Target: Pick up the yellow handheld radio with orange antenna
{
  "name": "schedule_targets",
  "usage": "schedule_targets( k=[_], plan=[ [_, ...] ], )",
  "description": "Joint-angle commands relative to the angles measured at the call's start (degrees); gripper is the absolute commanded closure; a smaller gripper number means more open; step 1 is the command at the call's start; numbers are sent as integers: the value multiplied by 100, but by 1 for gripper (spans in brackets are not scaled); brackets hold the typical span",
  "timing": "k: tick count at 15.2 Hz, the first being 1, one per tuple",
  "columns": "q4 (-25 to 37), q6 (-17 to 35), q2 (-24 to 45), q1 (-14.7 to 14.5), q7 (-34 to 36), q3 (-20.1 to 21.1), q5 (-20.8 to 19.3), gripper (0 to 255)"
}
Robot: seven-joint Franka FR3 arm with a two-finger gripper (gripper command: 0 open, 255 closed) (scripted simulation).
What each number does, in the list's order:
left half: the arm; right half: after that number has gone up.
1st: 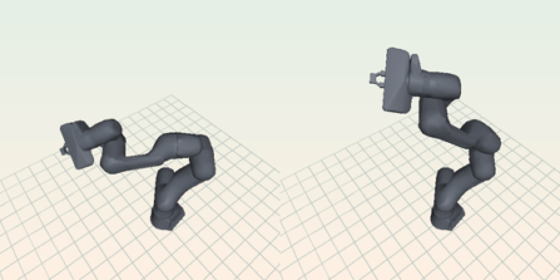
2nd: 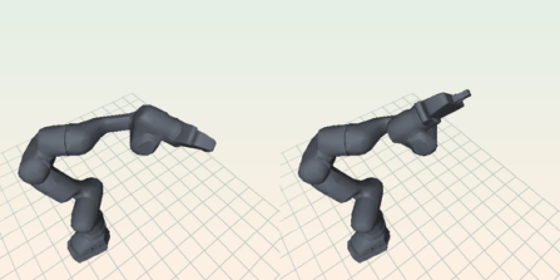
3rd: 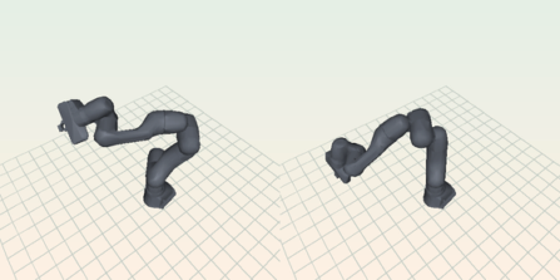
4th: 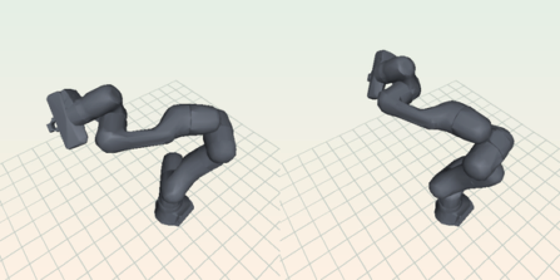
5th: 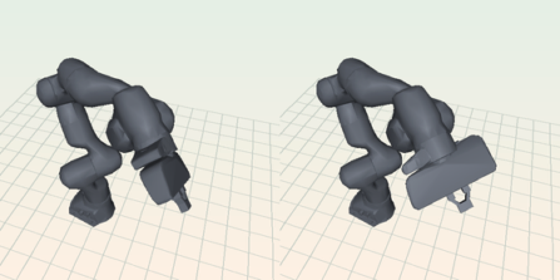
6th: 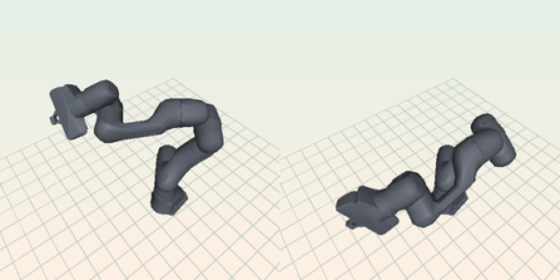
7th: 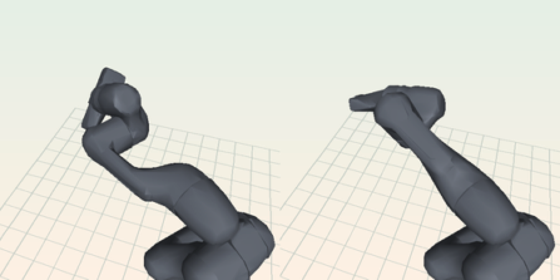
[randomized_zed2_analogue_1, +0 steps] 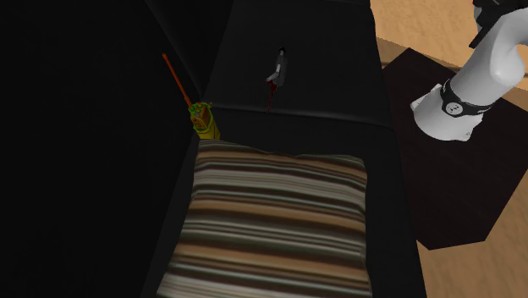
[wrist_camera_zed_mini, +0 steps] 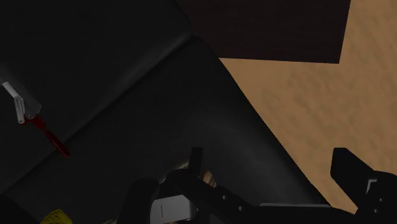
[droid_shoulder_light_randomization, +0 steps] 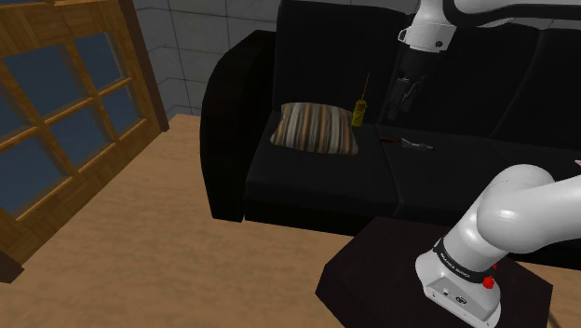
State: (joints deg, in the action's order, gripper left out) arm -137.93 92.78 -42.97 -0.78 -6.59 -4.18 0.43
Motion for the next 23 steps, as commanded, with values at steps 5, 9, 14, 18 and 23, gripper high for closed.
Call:
schedule_targets(
  k=[5, 9, 14, 18, 23],
  plan=[
    [132, 524, 601, 143, -279, -319, -208, 0],
    [372, 1010, 1264, 258, -552, -633, -342, 0],
    [817, 1538, 2157, 368, -906, -1013, -383, 0],
    [1288, 1879, 2915, 444, -1216, -1299, -296, 0],
    [2021, 2181, 3911, 566, -1644, -1608, -27, 0]
  ],
)
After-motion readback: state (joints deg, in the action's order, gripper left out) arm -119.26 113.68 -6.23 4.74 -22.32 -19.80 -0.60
